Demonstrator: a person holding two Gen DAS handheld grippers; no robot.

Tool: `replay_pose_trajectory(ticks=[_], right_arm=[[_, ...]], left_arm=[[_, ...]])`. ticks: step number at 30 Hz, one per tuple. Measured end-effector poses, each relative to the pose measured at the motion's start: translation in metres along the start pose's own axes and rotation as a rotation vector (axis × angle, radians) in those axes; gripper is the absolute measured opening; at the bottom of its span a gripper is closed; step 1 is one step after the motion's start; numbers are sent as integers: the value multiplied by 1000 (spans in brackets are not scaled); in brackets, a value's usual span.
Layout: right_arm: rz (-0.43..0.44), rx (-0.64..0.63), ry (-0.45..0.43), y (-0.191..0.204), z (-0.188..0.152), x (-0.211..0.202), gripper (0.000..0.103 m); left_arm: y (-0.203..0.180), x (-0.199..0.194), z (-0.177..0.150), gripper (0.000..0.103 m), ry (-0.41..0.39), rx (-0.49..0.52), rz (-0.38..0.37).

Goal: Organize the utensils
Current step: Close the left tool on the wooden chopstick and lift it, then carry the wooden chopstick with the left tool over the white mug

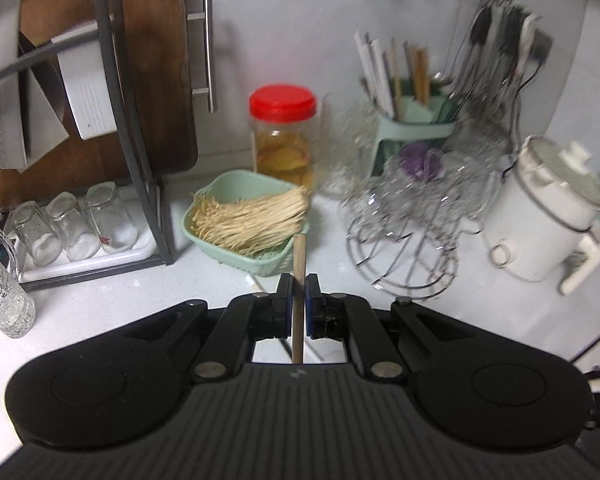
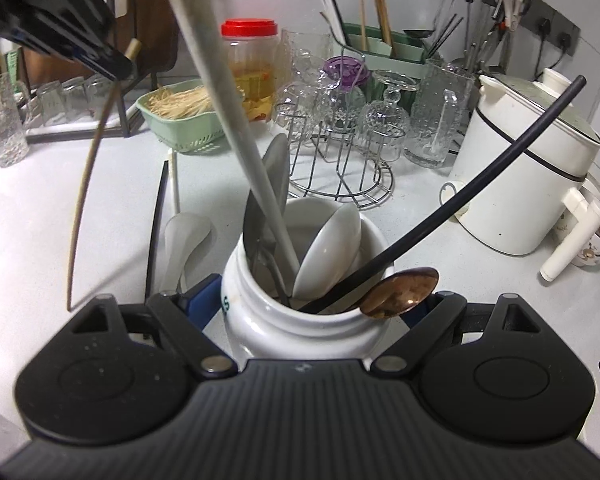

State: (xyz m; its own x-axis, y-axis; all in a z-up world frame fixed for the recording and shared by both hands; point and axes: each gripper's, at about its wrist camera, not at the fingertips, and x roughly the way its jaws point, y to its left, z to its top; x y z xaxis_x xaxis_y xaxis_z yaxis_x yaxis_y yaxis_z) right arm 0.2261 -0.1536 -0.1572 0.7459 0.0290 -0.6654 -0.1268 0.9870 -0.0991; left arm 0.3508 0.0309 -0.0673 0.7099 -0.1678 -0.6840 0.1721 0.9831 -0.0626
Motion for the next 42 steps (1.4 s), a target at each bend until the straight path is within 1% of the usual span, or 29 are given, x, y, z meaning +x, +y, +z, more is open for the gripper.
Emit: replay_pose_trajectory(ticks=[9,15,21,23,31,37,42], right_arm=[[-15,9,-20,3,-1,-1,91],[-18,10,-14,3,2,2,91],[-25,13,-19,4,3,4,91],[-25,8,-18,4,3,5,91],[-22,5,-13,4,5,8,91],[-21,4,-6,4,7,8,91],[-21,5,-2,4,8,8,91]], left_arm=[[-5,-44,-11,7,-49,-37,-64],[-16,-60,-15,7,-60,16,-112],[-21,-77,-10,7,-90,28,-152],[-22,-83,-7,7,-102,30,-173],[-30,-110,11,7,-163,45,-220],[-33,-127,38,7,-204,39,-268],[-44,-140,54,7,-238,59,-305]])
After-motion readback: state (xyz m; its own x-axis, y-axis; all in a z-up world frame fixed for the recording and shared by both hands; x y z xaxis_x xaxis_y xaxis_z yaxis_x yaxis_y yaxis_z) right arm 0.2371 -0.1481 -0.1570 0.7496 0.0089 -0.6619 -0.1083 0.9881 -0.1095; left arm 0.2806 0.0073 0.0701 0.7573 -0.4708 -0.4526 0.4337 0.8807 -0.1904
